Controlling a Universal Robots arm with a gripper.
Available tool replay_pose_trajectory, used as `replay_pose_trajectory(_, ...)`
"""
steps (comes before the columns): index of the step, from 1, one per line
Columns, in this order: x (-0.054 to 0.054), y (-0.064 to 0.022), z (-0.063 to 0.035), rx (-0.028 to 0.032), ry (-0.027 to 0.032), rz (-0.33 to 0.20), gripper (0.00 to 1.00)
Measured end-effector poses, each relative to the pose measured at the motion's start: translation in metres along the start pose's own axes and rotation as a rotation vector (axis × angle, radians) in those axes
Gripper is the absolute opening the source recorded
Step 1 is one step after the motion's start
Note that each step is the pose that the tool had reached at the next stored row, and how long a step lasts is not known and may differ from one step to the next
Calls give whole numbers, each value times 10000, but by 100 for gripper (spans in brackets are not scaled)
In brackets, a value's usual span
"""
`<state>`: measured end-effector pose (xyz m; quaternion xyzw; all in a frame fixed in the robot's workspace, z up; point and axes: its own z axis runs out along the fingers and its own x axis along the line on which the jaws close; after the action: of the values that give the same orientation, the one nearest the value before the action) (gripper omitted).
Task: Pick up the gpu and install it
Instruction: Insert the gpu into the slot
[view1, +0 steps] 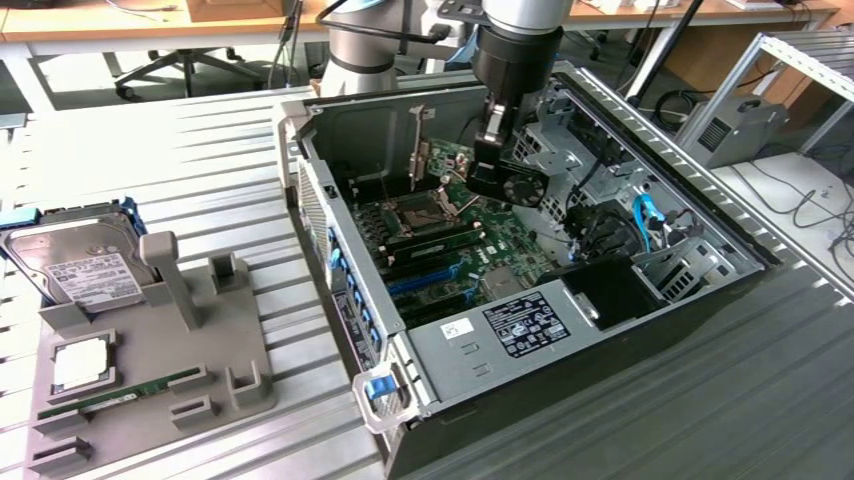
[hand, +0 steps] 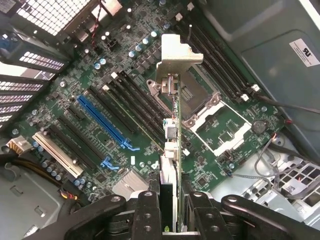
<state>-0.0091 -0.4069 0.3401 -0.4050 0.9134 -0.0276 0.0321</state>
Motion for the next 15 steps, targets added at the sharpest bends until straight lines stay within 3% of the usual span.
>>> replay_pose_trajectory(15, 0, 0, 2, -37, -80, -1081, 27)
